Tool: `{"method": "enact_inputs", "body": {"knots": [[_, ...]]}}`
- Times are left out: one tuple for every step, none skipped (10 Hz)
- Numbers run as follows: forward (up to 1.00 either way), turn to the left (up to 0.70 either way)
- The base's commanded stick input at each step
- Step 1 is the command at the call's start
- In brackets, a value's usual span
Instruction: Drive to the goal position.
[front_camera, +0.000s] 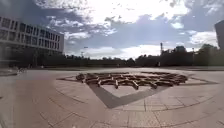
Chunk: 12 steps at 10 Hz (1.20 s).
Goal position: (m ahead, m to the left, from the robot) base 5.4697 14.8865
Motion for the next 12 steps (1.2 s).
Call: {"method": "enact_inputs", "body": {"knots": [[0.05,-0.01],[0.05,-0.01],[0.05,-0.01],[0.05,-0.01],[0.05,-0.01],[0.05,-0.01],[0.05,-0.01],[0.05,-0.01],[0.05,-0.01],[0.05,-0.01],[0.05,-0.01],[0.05,-0.01]]}}
